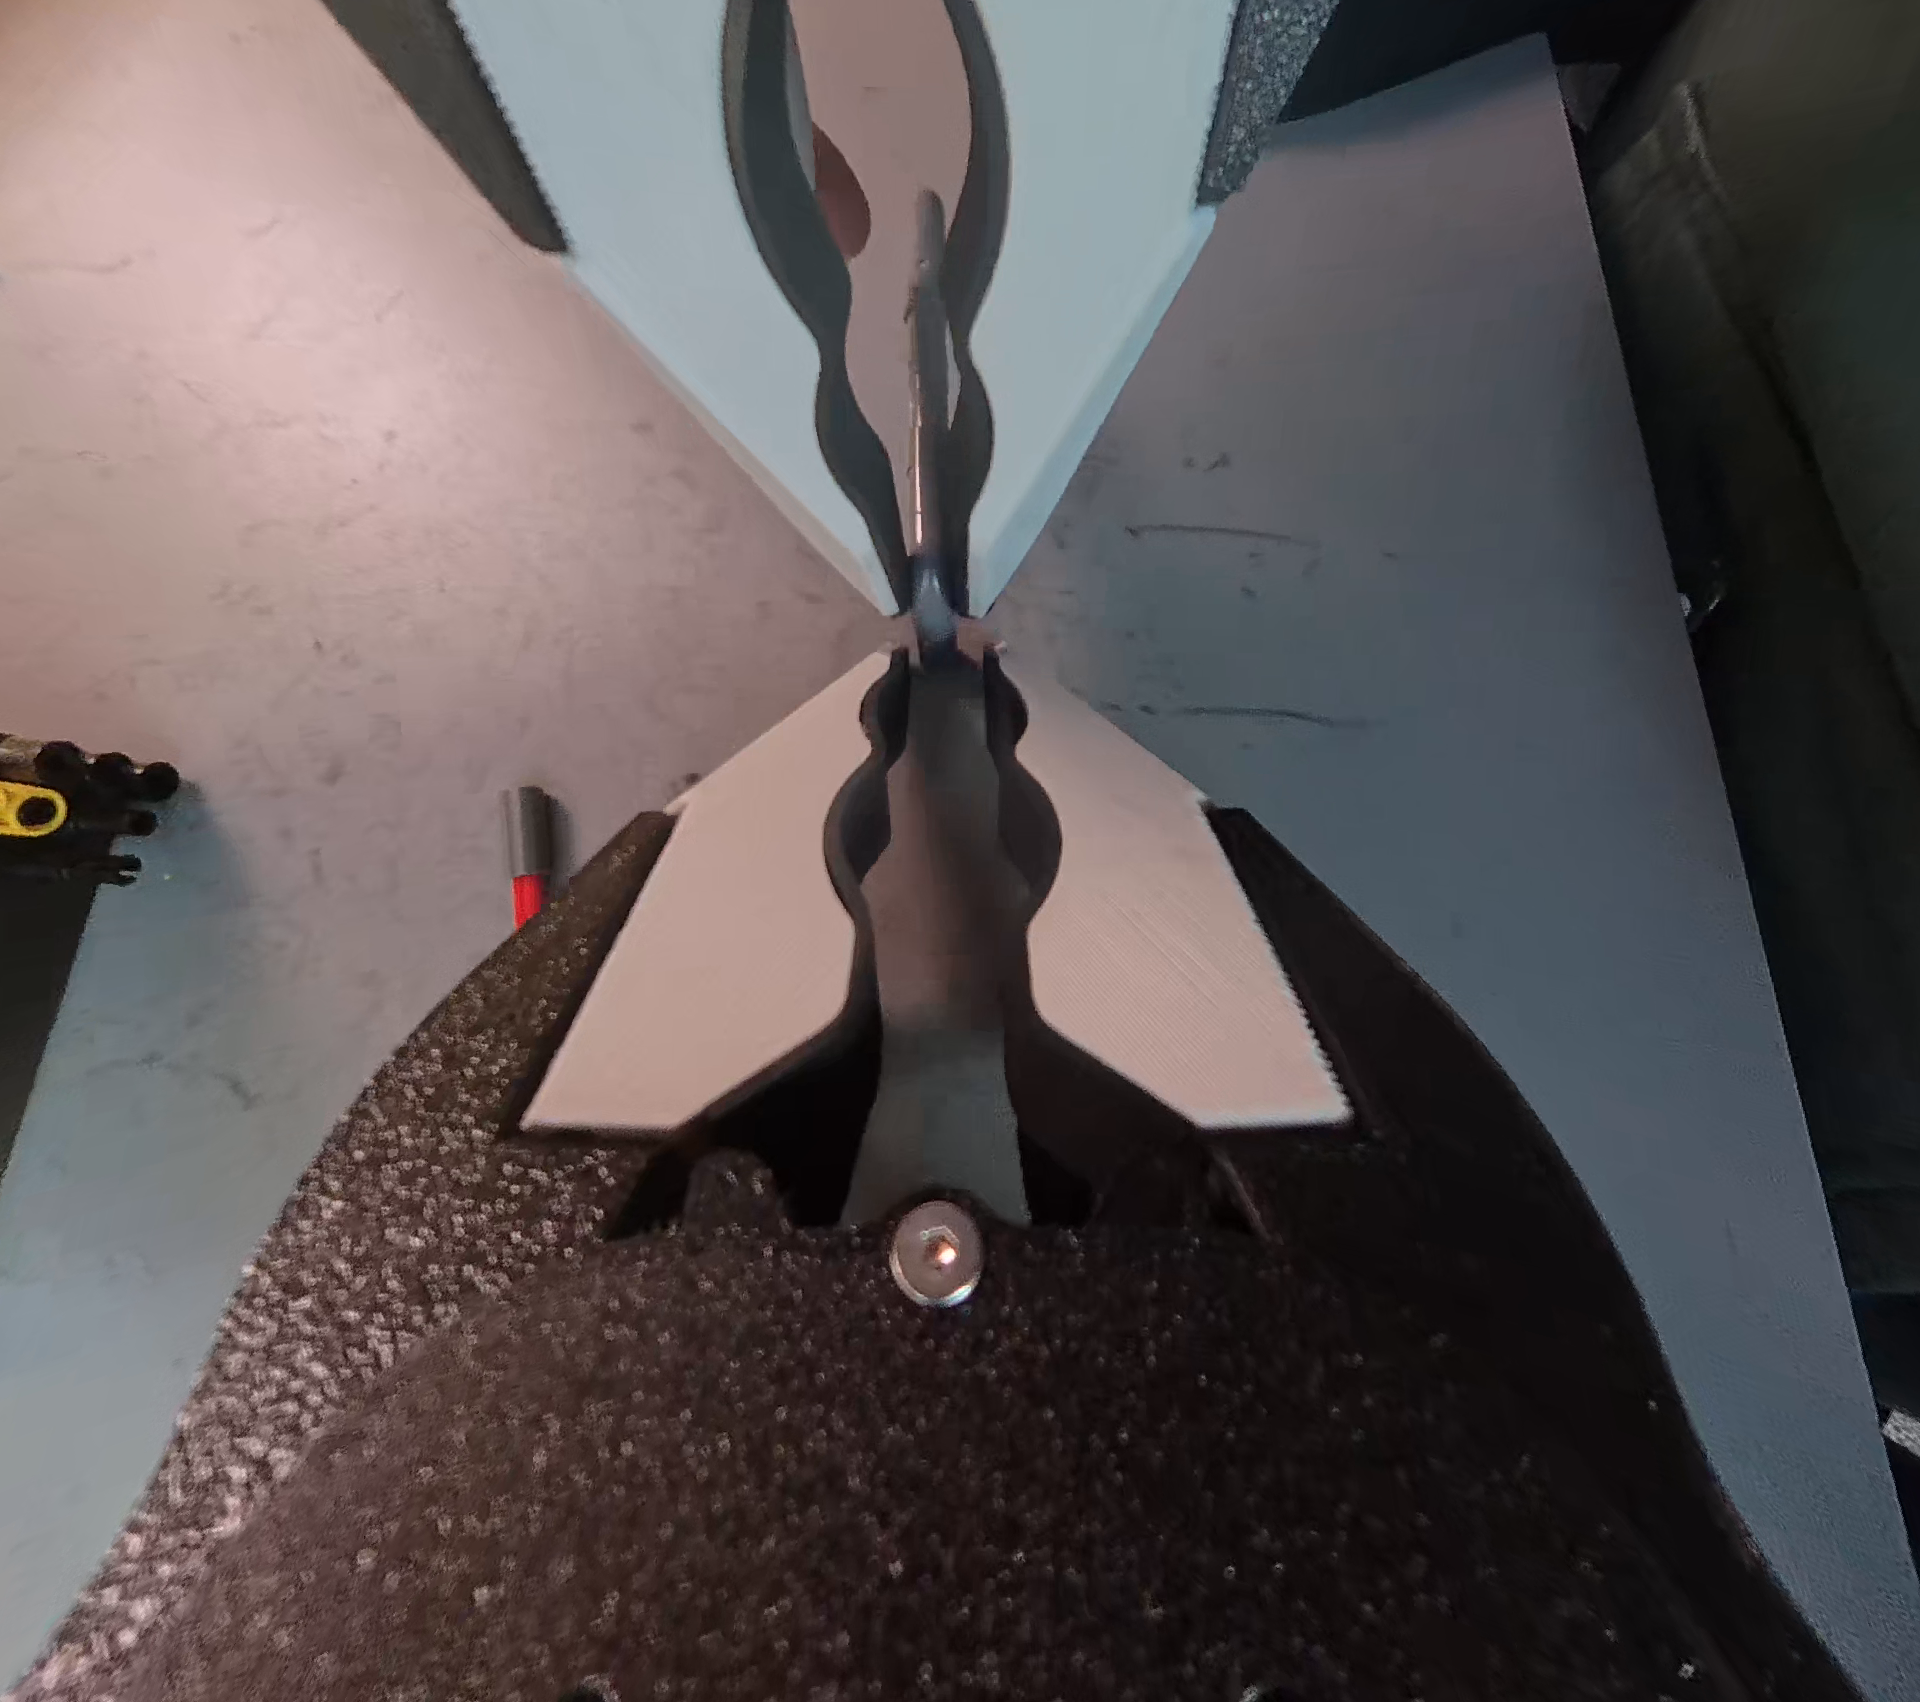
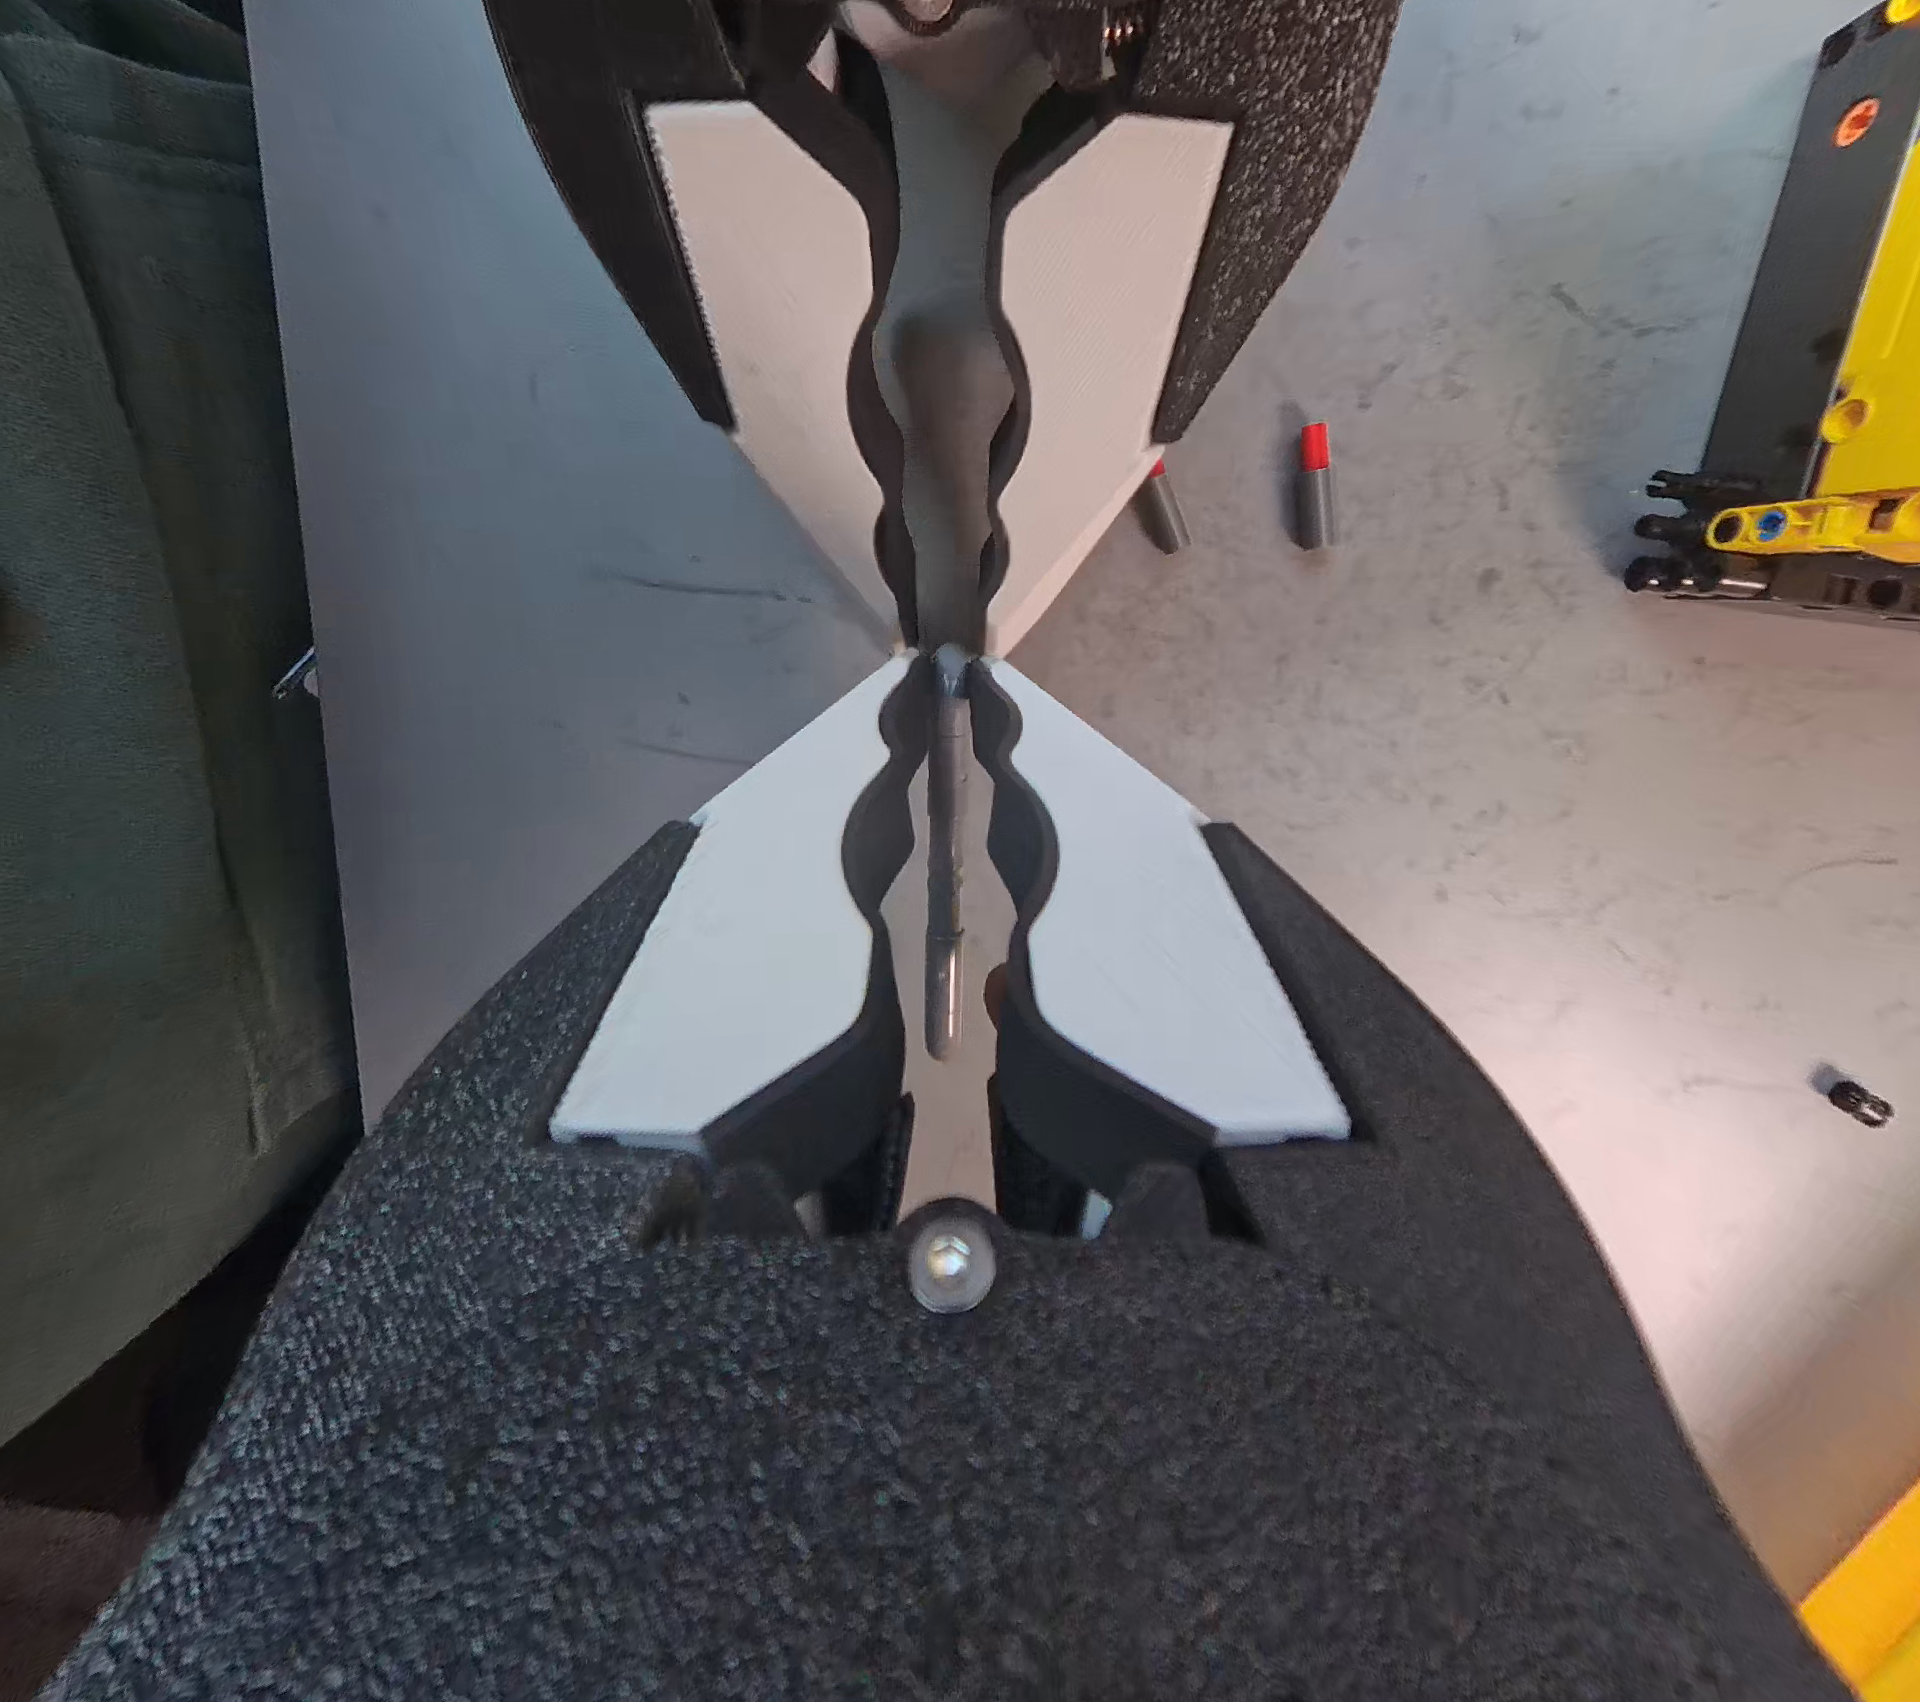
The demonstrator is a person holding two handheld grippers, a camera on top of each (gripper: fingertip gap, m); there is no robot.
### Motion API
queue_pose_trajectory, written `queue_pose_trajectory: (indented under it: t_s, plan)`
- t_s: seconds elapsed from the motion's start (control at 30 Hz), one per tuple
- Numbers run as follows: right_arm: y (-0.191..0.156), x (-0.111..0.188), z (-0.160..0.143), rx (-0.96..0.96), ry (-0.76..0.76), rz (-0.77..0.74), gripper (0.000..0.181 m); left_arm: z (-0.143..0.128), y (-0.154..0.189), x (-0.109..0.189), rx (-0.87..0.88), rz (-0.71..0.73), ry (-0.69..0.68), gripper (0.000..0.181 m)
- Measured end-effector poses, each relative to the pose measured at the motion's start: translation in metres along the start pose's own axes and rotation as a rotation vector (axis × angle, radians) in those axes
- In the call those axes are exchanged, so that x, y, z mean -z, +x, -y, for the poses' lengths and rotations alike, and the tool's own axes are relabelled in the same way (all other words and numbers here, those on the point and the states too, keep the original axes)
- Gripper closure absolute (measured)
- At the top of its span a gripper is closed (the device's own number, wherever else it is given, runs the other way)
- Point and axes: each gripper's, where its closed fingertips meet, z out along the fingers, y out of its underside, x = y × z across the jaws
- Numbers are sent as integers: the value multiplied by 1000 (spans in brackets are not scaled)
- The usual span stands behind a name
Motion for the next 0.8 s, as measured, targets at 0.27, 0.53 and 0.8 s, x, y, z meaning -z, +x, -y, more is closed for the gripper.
queue_pose_trajectory:
  t_s: [0.27, 0.53, 0.8]
  plan:
    - [-1, -1, -1, 12, -18, 15, 175, 8, -2, 7, 17, 13, 59, 175]
    - [-2, -4, -3, 4, -41, 32, 175, 7, -1, 5, 17, 17, 51, 175]
    - [-1, -12, -4, -9, -36, 47, 176, 0, -2, 1, 25, 11, 7, 177]
